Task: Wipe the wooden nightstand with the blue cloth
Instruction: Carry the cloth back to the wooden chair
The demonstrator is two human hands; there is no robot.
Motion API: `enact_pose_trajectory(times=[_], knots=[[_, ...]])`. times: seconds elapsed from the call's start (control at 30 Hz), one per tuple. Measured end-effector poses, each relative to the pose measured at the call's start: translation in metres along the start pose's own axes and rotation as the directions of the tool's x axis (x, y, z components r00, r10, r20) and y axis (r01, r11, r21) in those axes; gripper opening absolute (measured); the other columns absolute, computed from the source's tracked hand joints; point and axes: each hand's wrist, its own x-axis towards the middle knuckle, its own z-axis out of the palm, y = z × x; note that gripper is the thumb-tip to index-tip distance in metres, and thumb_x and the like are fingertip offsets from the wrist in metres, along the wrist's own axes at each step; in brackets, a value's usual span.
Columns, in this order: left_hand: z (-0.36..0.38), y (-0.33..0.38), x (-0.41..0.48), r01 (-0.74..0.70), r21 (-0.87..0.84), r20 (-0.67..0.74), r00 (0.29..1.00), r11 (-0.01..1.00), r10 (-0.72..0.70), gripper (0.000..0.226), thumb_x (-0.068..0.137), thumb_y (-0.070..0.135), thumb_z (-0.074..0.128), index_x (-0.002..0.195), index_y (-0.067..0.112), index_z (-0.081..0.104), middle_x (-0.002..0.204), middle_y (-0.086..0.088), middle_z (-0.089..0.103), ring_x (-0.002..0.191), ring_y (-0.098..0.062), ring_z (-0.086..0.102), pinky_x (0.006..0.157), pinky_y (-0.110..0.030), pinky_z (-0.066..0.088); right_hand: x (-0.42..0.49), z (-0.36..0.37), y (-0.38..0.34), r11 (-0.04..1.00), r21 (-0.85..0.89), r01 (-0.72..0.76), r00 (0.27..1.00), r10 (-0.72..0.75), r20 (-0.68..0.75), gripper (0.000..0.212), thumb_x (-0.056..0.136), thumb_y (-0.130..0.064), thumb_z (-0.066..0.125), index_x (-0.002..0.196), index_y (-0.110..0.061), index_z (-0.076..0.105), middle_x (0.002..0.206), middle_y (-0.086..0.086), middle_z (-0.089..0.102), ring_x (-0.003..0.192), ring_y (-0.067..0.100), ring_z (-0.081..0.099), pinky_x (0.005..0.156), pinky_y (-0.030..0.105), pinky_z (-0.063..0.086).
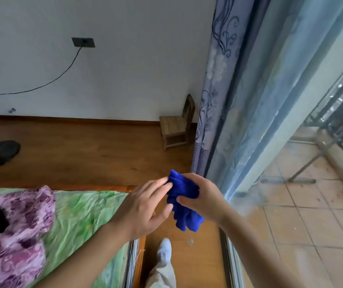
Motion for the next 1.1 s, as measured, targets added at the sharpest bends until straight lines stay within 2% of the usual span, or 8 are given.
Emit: enact_pose_trajectory(times=[0.2,0.3,0.5,0.77,0.83,0.9,1.03,1.1], knots=[[0.005,-0.086,0.099,0.004,-0.066,-0.034,0.999,0.998,-0.007,0.054,0.102,0.046,0.041,0.145,0.013,0.048,0.151,0.002,0.046,0.135,-0.013,0.046,0.111,-0.024,0.036,0.129,-0.023,-0.003,1.0,-0.025,0.007,1.0,-0.008,-0.012,0.044,0.077,-0.035,0.079,0.114,-0.047,0.058,0.099,-0.019,0.071,0.092,0.003,0.067,0.085,0.03,0.057],[-0.001,-0.129,0.145,-0.012,-0.095,-0.031,0.999,0.995,0.009,0.055,0.103,0.046,0.04,0.147,0.013,0.046,0.153,0.003,0.044,0.137,-0.013,0.044,0.112,-0.03,0.037,0.19,-0.034,-0.015,0.999,-0.043,0.016,1.0,-0.017,-0.012,0.049,0.08,-0.032,0.079,0.121,-0.046,0.057,0.103,-0.021,0.069,0.095,0.001,0.065,0.085,0.023,0.054],[0.014,-0.214,0.224,-0.032,-0.021,0.023,0.999,0.999,0.033,0.055,0.104,0.048,0.038,0.148,0.016,0.045,0.153,0.004,0.044,0.136,-0.013,0.045,0.109,-0.032,0.041,0.297,-0.039,0.007,1.0,-0.008,0.015,1.0,-0.015,-0.004,0.051,0.082,-0.03,0.078,0.129,-0.036,0.059,0.109,-0.015,0.071,0.098,0.004,0.066,0.088,0.027,0.056],[0.048,-0.305,0.332,0.086,-0.006,0.072,0.994,0.996,-0.085,0.058,0.104,0.054,0.034,0.152,0.023,0.039,0.157,0.006,0.041,0.139,-0.009,0.042,0.112,-0.03,0.041,0.455,-0.055,0.046,0.992,0.124,-0.007,0.997,-0.002,0.076,0.047,0.085,-0.02,0.079,0.125,-0.034,0.061,0.108,-0.016,0.071,0.098,-0.003,0.066,0.084,0.02,0.056],[0.051,-0.322,0.366,0.121,0.025,0.075,0.99,0.992,-0.123,0.058,0.103,0.055,0.033,0.152,0.024,0.038,0.156,0.006,0.042,0.138,-0.009,0.043,0.111,-0.032,0.042,0.496,-0.064,0.053,0.986,0.169,-0.015,0.996,-0.001,0.092,0.048,0.085,-0.016,0.08,0.126,-0.031,0.061,0.111,-0.013,0.071,0.099,-0.001,0.067,0.086,0.024,0.058],[0.051,-0.339,0.401,0.143,0.033,0.071,0.987,0.989,-0.145,0.059,0.102,0.056,0.032,0.151,0.024,0.04,0.155,0.006,0.043,0.136,-0.009,0.044,0.111,-0.031,0.04,0.537,-0.076,0.057,0.983,0.182,-0.031,0.994,0.011,0.105,0.049,0.085,-0.02,0.081,0.128,-0.03,0.06,0.112,-0.016,0.069,0.099,-0.001,0.067,0.085,0.026,0.058],[0.048,-0.374,0.464,0.18,0.061,0.083,0.979,0.982,-0.184,0.061,0.101,0.056,0.033,0.15,0.022,0.043,0.157,0.005,0.041,0.14,-0.011,0.041,0.114,-0.025,0.028,0.61,-0.1,0.058,0.988,0.157,-0.007,0.993,-0.012,0.121,0.05,0.085,-0.029,0.081,0.127,-0.04,0.056,0.11,-0.027,0.063,0.099,-0.008,0.063,0.08,0.016,0.052],[0.046,-0.391,0.486,0.183,0.068,0.076,0.979,0.981,-0.188,0.06,0.101,0.055,0.034,0.148,0.02,0.047,0.155,0.003,0.045,0.137,-0.013,0.045,0.113,-0.028,0.033,0.642,-0.108,0.056,0.988,0.152,-0.009,0.989,-0.014,0.147,0.05,0.085,-0.031,0.08,0.127,-0.043,0.055,0.113,-0.026,0.064,0.101,-0.006,0.063,0.081,0.017,0.053]])
